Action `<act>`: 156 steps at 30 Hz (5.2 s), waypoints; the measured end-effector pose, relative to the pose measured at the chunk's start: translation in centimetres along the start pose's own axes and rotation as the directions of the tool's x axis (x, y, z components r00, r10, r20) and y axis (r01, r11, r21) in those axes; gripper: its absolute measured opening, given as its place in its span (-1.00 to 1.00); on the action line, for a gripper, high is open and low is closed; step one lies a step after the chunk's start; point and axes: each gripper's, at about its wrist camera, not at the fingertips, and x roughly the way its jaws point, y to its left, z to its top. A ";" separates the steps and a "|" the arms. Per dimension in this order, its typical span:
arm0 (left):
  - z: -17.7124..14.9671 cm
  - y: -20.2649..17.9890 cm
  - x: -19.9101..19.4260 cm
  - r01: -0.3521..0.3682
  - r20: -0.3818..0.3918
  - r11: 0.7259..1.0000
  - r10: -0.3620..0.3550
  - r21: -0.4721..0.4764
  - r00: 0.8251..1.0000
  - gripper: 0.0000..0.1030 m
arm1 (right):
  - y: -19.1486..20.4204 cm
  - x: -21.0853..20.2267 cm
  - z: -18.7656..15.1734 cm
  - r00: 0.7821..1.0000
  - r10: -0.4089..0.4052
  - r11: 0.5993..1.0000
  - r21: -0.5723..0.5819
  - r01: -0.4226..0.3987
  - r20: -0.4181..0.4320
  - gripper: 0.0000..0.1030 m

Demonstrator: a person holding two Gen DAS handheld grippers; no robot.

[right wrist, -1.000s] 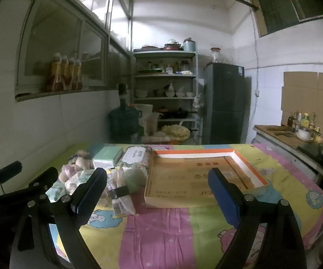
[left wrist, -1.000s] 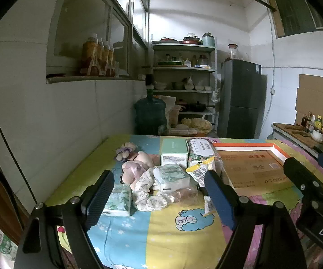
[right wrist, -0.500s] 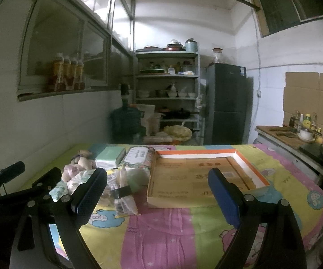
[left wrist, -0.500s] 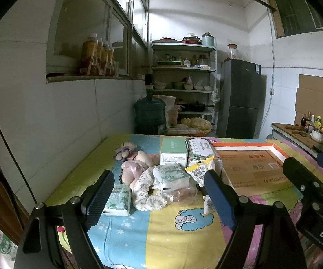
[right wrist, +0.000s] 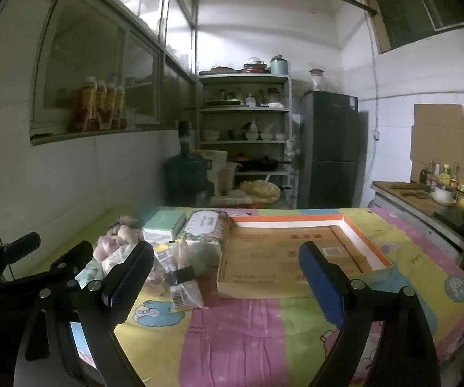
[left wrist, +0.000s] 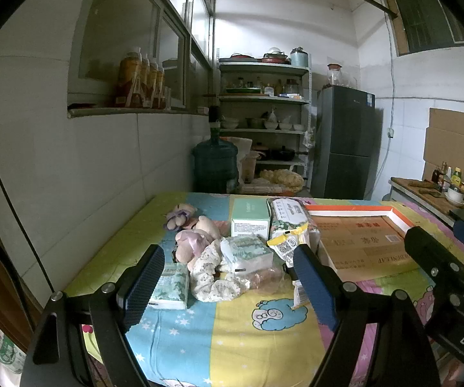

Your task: Organize soft objects

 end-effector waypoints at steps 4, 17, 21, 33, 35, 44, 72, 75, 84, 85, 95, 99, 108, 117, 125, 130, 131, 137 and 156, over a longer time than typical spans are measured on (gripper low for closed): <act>0.0 0.0 0.0 0.000 0.001 1.000 0.000 0.000 1.000 0.59 | 0.1 -0.1 0.0 1.000 0.006 1.000 -0.001 -0.006 0.001 0.79; 0.0 0.0 0.0 0.002 0.000 1.000 -0.002 -0.001 1.000 0.58 | 0.2 -0.1 -0.1 1.000 0.009 1.000 -0.001 -0.009 0.000 0.79; 0.0 0.0 0.0 0.001 -0.001 1.000 -0.001 -0.002 1.000 0.58 | 0.4 -0.2 0.0 1.000 0.015 1.000 -0.003 -0.015 -0.002 0.79; -0.6 0.6 0.4 -0.004 -0.016 1.000 0.004 -0.016 1.000 0.58 | 0.6 0.4 -0.5 0.999 0.044 0.999 -0.014 -0.045 -0.015 0.79; -0.7 0.9 0.7 -0.009 -0.022 1.000 0.008 -0.020 1.000 0.58 | 0.7 0.6 -0.7 0.999 0.050 0.999 -0.019 -0.051 -0.019 0.79; -2.1 3.2 2.6 -0.024 -0.049 0.998 0.021 -0.062 0.999 0.58 | 1.6 3.3 -2.0 0.992 0.110 0.993 -0.046 -0.113 -0.066 0.79; -5.6 10.0 11.2 -0.020 -0.196 0.991 -0.007 -0.136 0.981 0.58 | 2.8 16.3 -4.5 0.935 0.232 0.963 -0.071 -0.259 -0.268 0.17; -6.0 10.1 12.1 -0.030 -0.224 0.990 -0.002 -0.138 0.975 0.58 | 2.7 16.9 -4.6 0.924 0.251 0.959 -0.055 -0.277 -0.288 0.04; -7.0 10.9 13.4 0.002 -0.246 0.985 -0.044 -0.171 0.968 0.01 | 2.3 17.3 -4.9 0.906 0.292 0.950 -0.019 -0.313 -0.308 -0.17; -6.9 11.1 13.4 0.005 -0.246 0.985 -0.048 -0.174 0.968 0.00 | 2.3 17.3 -4.8 0.904 0.296 0.949 -0.015 -0.316 -0.308 -0.17; -6.4 11.6 12.6 -0.002 -0.222 0.979 -0.044 -0.202 0.974 -0.12 | 1.8 16.5 -4.3 0.901 0.313 0.946 0.015 -0.324 -0.299 -0.18; -5.6 11.7 12.1 -0.010 -0.197 0.980 -0.030 -0.200 0.980 -0.13 | 1.7 16.0 -3.8 0.905 0.318 0.945 0.018 -0.326 -0.284 -0.18; -3.0 11.1 10.1 0.015 -0.113 0.981 -0.037 -0.195 0.993 -0.13 | 1.2 14.2 -1.7 0.918 0.326 0.943 0.012 -0.332 -0.225 -0.18; -0.2 8.8 8.6 0.082 -0.048 0.980 -0.093 -0.180 0.995 -0.13 | 0.0 13.0 0.0 0.929 0.325 0.945 0.015 -0.328 -0.177 -0.18; 2.4 5.2 8.9 0.174 -0.020 0.971 -0.180 -0.165 0.984 -0.13 | -1.9 12.4 1.4 0.943 0.302 0.953 0.021 -0.302 -0.140 -0.18; 3.7 1.4 9.3 0.239 -0.015 0.961 -0.244 -0.135 0.970 -0.13 | -3.9 12.1 1.8 0.956 0.268 0.964 0.035 -0.265 -0.122 -0.18; 3.8 0.6 9.4 0.254 -0.015 0.958 -0.258 -0.129 0.966 -0.14 | -4.4 12.1 1.8 0.958 0.260 0.966 0.038 -0.257 -0.120 -0.18; 4.7 -3.0 10.2 0.319 -0.023 0.942 -0.323 -0.106 0.946 -0.14 | -7.5 11.7 2.1 0.971 0.212 0.977 0.055 -0.207 -0.107 -0.18; 3.8 -14.1 13.4 0.435 -0.098 0.898 -0.439 -0.067 0.893 -0.18 | -17.6 12.4 1.3 0.990 0.054 0.992 0.121 -0.038 -0.131 -0.18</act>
